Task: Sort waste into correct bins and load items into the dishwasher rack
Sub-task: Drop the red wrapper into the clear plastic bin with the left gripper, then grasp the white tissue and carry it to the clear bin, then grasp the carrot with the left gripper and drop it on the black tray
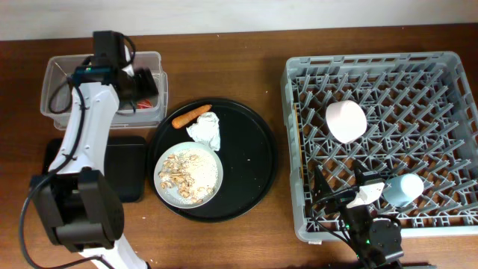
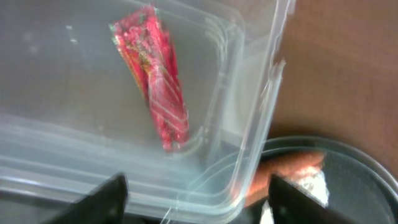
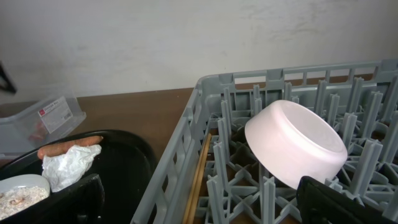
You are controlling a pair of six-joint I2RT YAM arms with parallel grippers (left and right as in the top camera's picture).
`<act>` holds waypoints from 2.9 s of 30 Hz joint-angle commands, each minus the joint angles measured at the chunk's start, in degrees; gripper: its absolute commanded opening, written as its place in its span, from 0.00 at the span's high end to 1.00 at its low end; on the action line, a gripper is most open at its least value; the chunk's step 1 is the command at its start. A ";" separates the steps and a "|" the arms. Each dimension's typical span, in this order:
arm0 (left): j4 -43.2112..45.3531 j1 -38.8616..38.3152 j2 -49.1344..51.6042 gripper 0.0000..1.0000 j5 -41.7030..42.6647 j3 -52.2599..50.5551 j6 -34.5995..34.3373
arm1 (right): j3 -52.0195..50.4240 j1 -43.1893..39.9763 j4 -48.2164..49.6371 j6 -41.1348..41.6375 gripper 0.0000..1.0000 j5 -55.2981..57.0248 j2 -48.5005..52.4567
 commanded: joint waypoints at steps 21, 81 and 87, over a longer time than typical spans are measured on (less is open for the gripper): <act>7.43 -21.70 11.82 0.53 -4.72 -12.26 4.37 | -0.52 -0.26 -0.13 -0.39 0.02 -0.13 -0.37; -13.44 -15.32 6.08 0.98 -3.54 8.68 12.79 | -0.52 -0.26 -0.13 -0.39 0.02 -0.13 -0.37; -26.51 -10.12 -8.50 0.99 -4.31 8.37 0.13 | -0.52 -0.26 -0.13 -0.39 0.02 -0.13 -0.37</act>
